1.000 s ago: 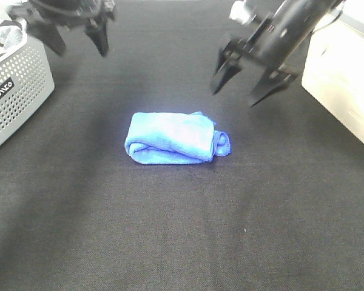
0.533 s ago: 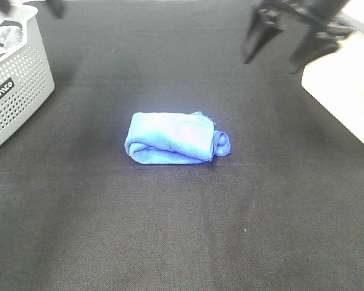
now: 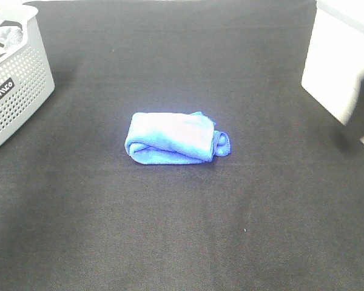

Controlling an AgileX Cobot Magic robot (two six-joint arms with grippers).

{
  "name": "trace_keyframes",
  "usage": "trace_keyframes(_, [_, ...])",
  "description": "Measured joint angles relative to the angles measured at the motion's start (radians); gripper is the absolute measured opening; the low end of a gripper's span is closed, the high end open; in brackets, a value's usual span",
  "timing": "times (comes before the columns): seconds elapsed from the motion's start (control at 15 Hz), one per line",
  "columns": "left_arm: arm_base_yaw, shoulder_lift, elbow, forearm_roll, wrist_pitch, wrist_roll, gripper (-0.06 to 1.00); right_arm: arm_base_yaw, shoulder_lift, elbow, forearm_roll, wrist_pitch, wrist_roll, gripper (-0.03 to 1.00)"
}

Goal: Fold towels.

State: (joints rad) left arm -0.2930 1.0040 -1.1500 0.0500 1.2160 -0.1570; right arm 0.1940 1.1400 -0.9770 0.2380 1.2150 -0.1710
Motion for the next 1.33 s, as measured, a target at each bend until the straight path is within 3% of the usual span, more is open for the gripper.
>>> trace_keyframes(0.27, [0.0,-0.378,0.252,0.0,0.002,0.045,0.74,0.0,-0.314,0.211,-0.033,-0.018,0.0,0.85])
trace_keyframes(0.6, [0.0,-0.775,0.531,0.001,-0.001,0.115,0.74,0.0,-0.703,0.352,-0.1,-0.06,0.0,0.85])
trace_keyframes(0.93, [0.0,-0.826,0.63,0.0,-0.144,0.171,0.74,0.0,-0.898,0.435,-0.152,-0.063,0.0,0.85])
trace_keyframes(1.33, [0.0,-0.826,0.65,-0.05,-0.159,0.256,0.74,0.0,-0.906,0.466,-0.145,-0.133,0.019,0.85])
